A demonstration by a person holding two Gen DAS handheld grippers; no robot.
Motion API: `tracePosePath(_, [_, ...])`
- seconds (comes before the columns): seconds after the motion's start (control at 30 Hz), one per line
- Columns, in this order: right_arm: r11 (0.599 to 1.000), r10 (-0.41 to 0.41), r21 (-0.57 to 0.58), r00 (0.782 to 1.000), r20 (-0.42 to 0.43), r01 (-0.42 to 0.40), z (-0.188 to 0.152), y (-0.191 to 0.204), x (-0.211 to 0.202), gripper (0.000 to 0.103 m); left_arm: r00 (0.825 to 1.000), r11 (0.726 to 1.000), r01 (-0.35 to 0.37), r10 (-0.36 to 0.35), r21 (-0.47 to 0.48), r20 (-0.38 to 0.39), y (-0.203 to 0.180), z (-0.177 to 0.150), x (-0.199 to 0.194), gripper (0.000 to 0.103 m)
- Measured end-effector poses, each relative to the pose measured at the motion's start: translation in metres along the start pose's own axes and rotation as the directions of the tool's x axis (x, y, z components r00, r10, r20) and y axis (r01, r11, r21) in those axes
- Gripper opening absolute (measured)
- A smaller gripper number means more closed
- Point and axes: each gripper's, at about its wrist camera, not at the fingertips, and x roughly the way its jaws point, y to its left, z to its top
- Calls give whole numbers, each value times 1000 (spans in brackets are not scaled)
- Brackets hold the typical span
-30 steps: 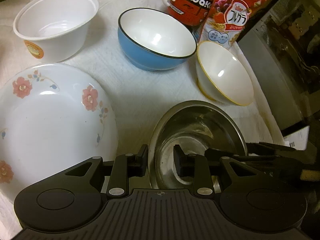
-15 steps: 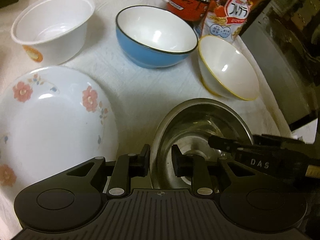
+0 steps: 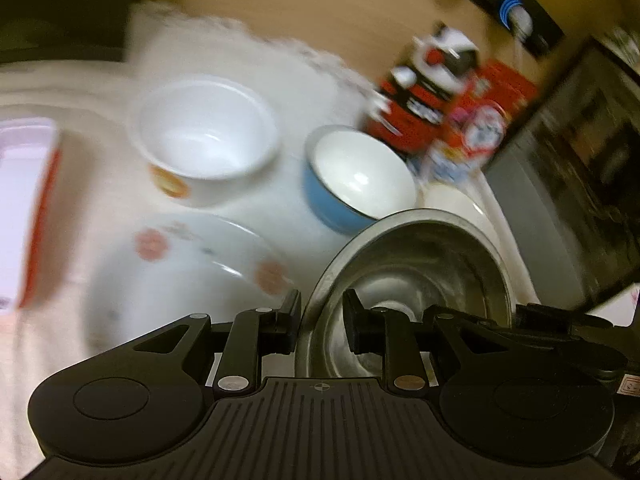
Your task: Organize plates and bowls
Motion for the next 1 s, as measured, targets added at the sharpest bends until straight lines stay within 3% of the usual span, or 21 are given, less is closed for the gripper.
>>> tracePosePath(0.17, [994,53,-93,999,-15,-54,19,40,28,49,995,992,-96,97,-79,18,38,4,-6,25])
tracePosePath(0.43, [979,67,-187,992,-106,-86,30,88,95,49,974,970,-227,226,-88,-20,79,0,4,25])
tracePosePath(0.5, [976,61,-200,989,-132,-87,26,95,107,50,972,968,-235,234,-84,-17,84,-4,5,25])
tracePosePath(0.67, [953,1,-302,997,-83,-26,20,110,112,51,971,968,-236,238,-90,5,93,-6,3,25])
tracePosePath(1.0, [959,-7,-282,996,-89,-18,18,107,114,51,964,964,-258,261,-60,56,99,-5,-14,25])
